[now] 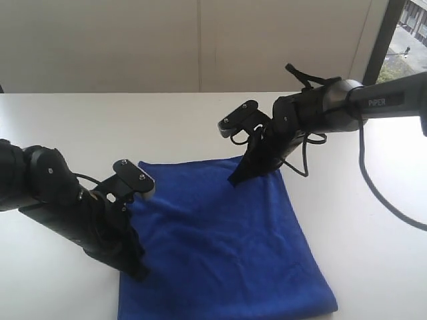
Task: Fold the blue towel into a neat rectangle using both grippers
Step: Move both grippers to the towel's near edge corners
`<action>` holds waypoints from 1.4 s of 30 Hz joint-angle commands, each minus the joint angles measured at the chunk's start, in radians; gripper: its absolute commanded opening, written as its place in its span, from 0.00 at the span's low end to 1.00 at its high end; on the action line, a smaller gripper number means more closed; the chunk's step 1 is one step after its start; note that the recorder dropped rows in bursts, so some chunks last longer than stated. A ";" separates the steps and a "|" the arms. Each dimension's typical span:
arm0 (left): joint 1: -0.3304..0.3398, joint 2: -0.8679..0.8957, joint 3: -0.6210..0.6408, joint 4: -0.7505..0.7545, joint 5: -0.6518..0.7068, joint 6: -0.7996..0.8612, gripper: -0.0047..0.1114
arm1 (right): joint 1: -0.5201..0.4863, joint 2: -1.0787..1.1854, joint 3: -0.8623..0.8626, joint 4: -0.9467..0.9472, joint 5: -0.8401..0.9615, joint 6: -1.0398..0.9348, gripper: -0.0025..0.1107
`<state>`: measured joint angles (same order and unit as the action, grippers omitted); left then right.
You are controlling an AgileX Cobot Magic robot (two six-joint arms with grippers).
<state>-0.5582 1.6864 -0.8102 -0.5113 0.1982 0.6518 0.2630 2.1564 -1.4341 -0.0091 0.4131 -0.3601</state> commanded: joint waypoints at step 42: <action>-0.172 -0.073 0.193 0.026 -0.005 0.190 0.04 | -0.002 -0.688 0.536 0.173 0.202 -0.005 0.02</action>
<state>-0.7298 1.5996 -0.6293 -0.5441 0.1618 0.8465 0.2610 1.4787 -0.9044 0.1589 0.5862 -0.3593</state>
